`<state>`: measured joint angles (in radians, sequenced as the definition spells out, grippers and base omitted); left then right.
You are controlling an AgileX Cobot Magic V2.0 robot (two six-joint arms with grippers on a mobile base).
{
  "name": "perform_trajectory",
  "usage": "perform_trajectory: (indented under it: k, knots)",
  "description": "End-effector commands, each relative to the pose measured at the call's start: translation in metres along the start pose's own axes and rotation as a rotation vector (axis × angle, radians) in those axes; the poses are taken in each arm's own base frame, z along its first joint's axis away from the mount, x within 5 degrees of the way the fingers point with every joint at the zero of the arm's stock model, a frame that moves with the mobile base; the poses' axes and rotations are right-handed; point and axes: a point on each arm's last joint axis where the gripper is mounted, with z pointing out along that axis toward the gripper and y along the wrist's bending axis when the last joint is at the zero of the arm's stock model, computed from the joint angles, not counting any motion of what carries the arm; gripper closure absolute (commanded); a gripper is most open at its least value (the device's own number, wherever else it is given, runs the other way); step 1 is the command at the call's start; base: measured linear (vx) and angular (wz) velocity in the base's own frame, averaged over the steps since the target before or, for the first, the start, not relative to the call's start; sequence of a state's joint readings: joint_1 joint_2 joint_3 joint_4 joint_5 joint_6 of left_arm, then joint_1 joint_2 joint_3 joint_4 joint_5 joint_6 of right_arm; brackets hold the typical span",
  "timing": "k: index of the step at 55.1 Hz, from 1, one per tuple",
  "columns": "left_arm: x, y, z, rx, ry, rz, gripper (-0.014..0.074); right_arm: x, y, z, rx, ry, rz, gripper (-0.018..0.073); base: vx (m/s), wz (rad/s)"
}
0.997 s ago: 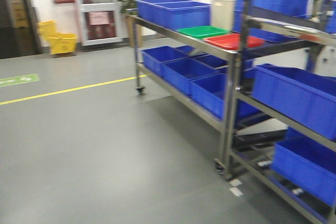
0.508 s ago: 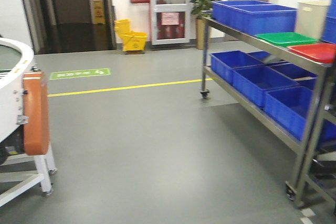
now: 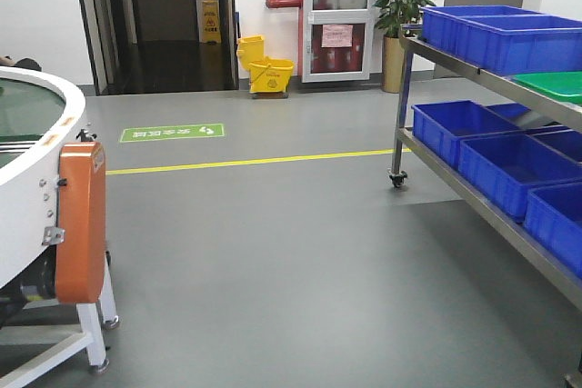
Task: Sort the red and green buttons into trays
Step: 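Drive the base to the green and red trays holding both buttons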
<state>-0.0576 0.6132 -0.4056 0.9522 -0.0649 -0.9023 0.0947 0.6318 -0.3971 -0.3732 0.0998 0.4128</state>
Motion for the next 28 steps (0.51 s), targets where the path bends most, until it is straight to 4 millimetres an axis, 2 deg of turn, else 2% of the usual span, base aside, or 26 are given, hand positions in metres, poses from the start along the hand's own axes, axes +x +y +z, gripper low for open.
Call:
perform_trajectory:
  k: [1,28]
  knots:
    - [-0.0130,-0.0035,-0.0008,0.041,-0.061,-0.014,0.0594,-0.0170,0.0024,-0.0022,-0.026,-0.107,-0.013,0.0562,0.50,0.02]
    - [-0.0130,-0.0034,-0.0008,0.040,-0.060,-0.014,0.0594,-0.0169,0.0024,-0.0022,-0.026,-0.105,-0.013,0.0562,0.56,0.05]
